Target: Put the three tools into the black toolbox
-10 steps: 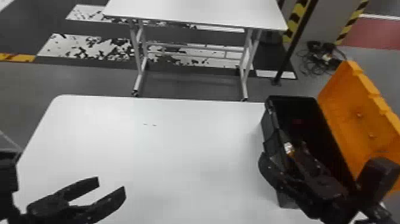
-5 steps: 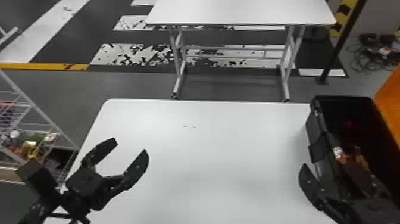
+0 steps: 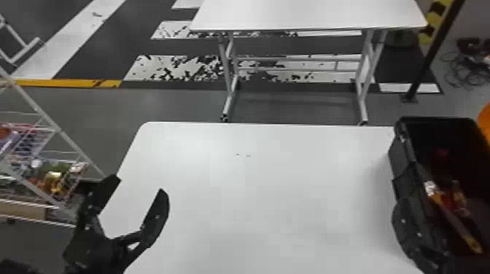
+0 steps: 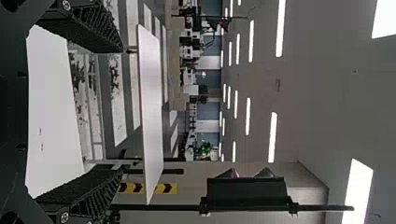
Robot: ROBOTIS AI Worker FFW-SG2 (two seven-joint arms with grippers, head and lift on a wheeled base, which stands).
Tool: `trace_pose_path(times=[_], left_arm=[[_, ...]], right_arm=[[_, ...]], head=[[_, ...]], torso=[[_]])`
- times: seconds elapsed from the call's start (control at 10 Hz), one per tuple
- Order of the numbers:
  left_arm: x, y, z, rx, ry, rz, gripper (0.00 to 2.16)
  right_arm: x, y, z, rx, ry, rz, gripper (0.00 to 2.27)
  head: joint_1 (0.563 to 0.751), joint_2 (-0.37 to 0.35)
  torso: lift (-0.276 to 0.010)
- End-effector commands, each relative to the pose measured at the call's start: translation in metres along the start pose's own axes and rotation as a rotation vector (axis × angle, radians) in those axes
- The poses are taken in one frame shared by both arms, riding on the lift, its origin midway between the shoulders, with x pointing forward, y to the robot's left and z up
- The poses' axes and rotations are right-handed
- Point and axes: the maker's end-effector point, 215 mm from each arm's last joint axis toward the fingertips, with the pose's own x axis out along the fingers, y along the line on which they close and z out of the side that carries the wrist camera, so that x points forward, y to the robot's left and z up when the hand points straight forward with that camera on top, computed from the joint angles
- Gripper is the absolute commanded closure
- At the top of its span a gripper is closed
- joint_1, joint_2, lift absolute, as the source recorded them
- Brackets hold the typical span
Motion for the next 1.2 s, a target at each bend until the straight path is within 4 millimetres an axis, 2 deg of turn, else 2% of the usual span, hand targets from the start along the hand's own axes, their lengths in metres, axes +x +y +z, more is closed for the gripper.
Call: trace_pose_path(times=[0.0,0.1,0.3,0.6,0.7,0.9,1.1], left_arm=[[-0.006,-0.009,-0.003,-0.035,0.004,0.005,0.09],[-0.007,-0.009,-0.009,-0.041,0.021,0.039,0.09],[-0.009,-0.023,-0.015,-0.070,0.039,0.026,0.09],[-0.005,-0.040,-0.053,-0.118,0.177,0.017,0.08],[-0.002,-0.048,-0.058,-0.139,0.203,0.005,0.09],[0.001,-0.062,-0.060,-0.136,0.208,-0.004,0.09],[0.001,-0.064,-0.060,-0.131,0.202,-0.007,0.09]], right_arm=[[-0.005,0.003,0.006,0.013,-0.062,-0.026,0.06],[-0.010,0.001,0.003,0.013,-0.076,-0.036,0.06],[-0.018,0.002,-0.009,0.000,-0.070,-0.038,0.07],[-0.022,0.001,-0.033,-0.020,-0.013,-0.038,0.07],[-0.022,-0.001,-0.040,-0.027,0.013,-0.035,0.07],[-0.020,-0.007,-0.042,-0.024,0.035,-0.034,0.07],[-0.021,-0.010,-0.044,-0.023,0.044,-0.032,0.07]], head=[[0.695,0.145],[0.695,0.145],[0.695,0.138],[0.695,0.103],[0.695,0.096],[0.695,0.071],[0.695,0.027]], torso=[[-0.051],[-0.051],[-0.051],[-0.051],[-0.051],[-0.051],[-0.051]])
